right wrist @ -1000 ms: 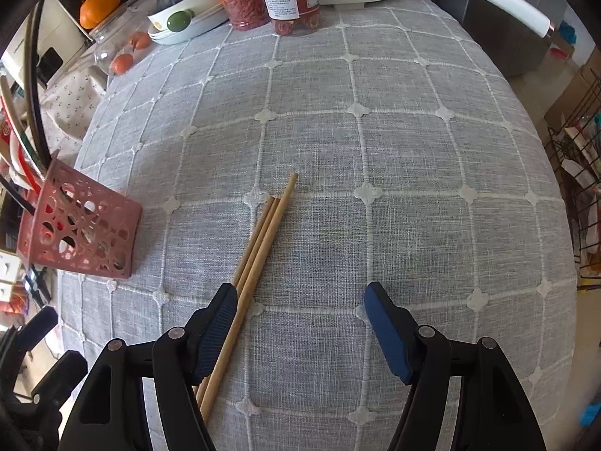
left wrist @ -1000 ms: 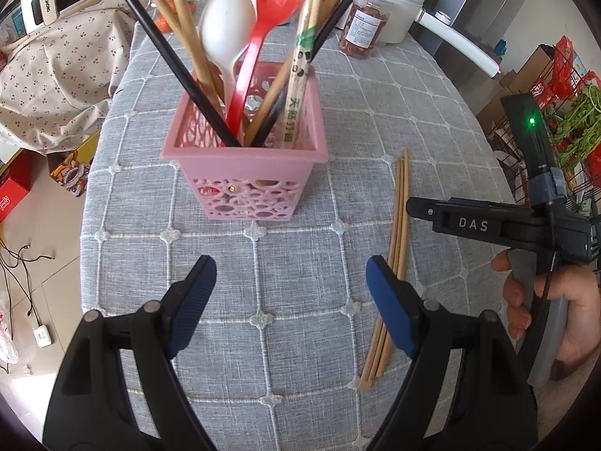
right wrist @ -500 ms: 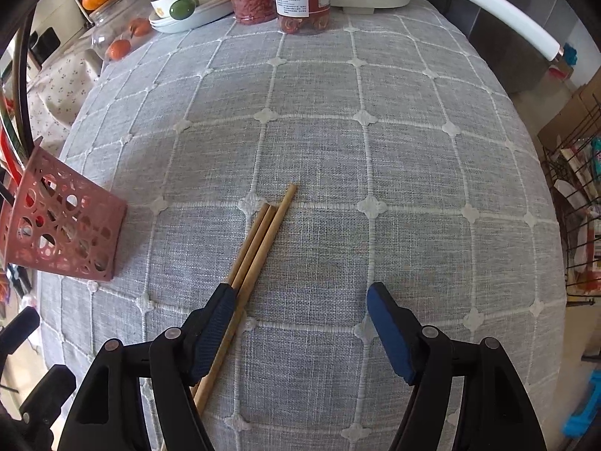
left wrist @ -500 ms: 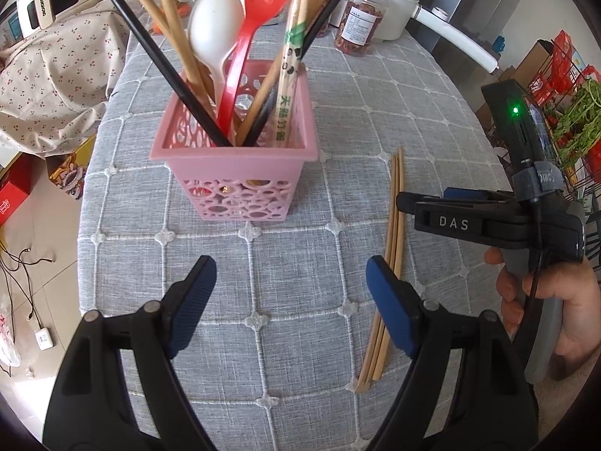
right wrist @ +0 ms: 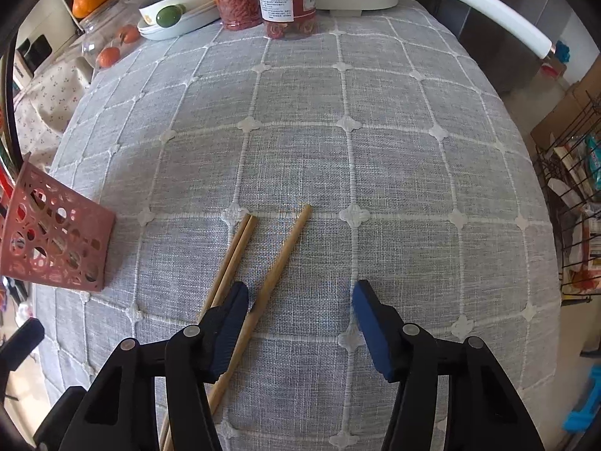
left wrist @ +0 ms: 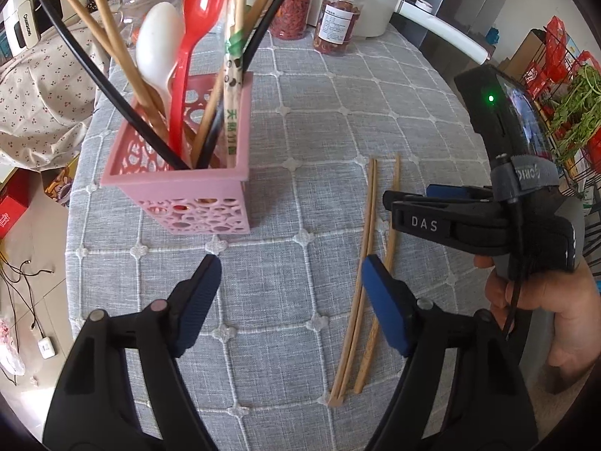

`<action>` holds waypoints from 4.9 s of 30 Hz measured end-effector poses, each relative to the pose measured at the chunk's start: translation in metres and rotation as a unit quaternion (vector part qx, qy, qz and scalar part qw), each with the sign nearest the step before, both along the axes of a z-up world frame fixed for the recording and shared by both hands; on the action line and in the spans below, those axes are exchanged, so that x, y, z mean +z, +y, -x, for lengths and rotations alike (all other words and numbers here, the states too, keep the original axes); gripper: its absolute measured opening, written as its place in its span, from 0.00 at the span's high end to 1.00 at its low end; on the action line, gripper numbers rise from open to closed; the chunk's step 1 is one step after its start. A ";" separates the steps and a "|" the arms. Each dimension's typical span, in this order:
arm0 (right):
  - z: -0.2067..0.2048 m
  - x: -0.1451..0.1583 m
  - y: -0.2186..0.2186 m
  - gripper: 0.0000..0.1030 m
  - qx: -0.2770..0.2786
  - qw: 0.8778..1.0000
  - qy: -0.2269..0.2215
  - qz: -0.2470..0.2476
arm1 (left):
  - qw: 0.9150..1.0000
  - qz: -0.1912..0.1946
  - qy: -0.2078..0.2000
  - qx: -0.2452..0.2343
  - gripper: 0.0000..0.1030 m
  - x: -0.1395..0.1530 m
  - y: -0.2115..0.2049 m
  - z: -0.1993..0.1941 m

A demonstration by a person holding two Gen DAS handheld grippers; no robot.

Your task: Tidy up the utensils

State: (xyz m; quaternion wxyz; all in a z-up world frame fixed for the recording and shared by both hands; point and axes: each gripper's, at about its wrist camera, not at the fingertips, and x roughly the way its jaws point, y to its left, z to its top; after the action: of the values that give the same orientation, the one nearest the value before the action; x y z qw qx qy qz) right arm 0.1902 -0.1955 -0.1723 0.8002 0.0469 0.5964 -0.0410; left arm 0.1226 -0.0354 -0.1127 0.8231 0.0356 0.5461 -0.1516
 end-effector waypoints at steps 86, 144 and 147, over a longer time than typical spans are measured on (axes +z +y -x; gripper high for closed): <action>0.104 0.202 -0.010 0.95 0.051 0.934 -0.331 -0.122 | 0.910 0.107 -0.386 0.106 0.91 0.104 0.053 -0.005; 0.063 0.207 0.038 0.26 0.055 0.905 -0.384 -0.173 | 0.974 -0.014 -0.195 0.117 0.13 0.091 0.080 0.019; 0.079 0.216 0.023 0.20 0.048 0.910 -0.384 -0.150 | 0.973 -0.015 -0.198 0.116 0.09 0.098 0.071 0.029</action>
State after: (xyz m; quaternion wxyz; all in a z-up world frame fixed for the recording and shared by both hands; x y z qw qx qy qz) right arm 0.1115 -0.1727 0.0435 0.9522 0.1494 0.2433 0.1087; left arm 0.0936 0.0353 -0.0144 0.9262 0.0138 0.3751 -0.0366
